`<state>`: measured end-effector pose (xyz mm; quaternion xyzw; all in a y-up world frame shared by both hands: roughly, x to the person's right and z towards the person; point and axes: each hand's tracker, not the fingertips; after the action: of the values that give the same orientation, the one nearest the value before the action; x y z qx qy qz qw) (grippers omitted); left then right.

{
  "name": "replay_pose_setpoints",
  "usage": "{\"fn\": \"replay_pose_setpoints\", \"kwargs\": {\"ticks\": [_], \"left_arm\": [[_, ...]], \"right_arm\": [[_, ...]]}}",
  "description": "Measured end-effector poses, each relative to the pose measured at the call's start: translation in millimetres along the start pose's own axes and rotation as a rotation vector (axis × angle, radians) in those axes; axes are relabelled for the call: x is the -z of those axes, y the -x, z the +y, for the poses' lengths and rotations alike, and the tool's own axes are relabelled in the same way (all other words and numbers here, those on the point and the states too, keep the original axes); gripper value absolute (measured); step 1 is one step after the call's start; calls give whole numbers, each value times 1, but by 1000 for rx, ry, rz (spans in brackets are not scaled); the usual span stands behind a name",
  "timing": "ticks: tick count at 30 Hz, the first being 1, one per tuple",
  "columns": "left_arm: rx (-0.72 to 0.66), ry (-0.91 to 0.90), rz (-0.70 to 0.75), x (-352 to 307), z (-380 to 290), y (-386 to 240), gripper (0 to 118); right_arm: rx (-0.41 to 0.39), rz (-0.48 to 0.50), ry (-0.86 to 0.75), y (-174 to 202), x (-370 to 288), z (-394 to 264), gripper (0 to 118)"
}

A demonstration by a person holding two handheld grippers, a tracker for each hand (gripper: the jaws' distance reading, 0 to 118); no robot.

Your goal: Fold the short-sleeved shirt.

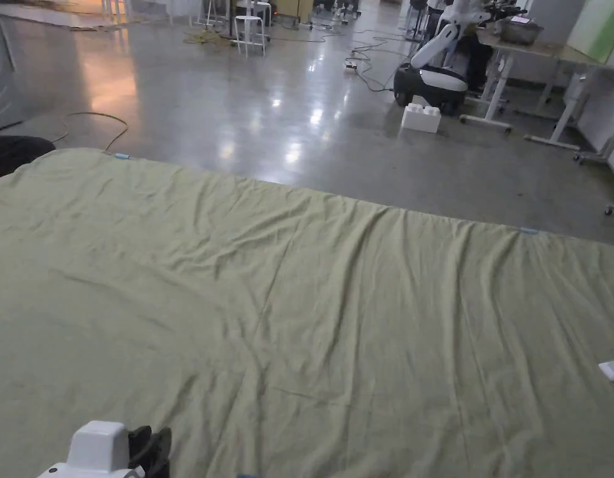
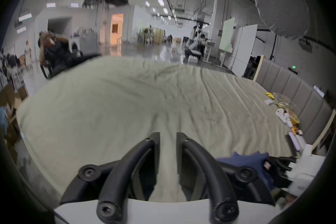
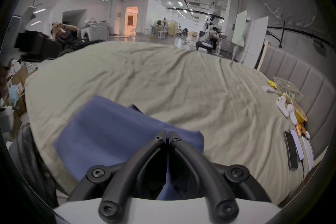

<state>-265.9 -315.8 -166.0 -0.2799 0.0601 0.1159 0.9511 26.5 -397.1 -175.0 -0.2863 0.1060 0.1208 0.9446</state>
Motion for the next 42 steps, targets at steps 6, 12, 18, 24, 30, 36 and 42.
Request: {"fn": "replay_pose_setpoints", "kwargs": {"ticks": [6,12,18,24,30,36,42], "left_arm": [[-147,242,-286,24,-20,20,89],[-329,392,-536,62,-22,32,96],[-475,632,-727,123,-45,28,96],[-573,685,-829,145,-50,12,79],[-539,684,-812,146,-57,11,29],[-512,662,-815,134,-47,10,23],[-517,626,-824,117,-22,41,23]], "right_arm": [[0,-24,13,-8,13,-14,3],[-3,-14,18,-10,15,-18,3],[-14,-10,5,-11,15,-22,3],[-7,2,2,-14,15,-24,3],[-10,10,0,-16,16,-26,3],[-33,13,-2,-14,14,-19,3],[-15,-9,-83,-32,6,22,3]]}}
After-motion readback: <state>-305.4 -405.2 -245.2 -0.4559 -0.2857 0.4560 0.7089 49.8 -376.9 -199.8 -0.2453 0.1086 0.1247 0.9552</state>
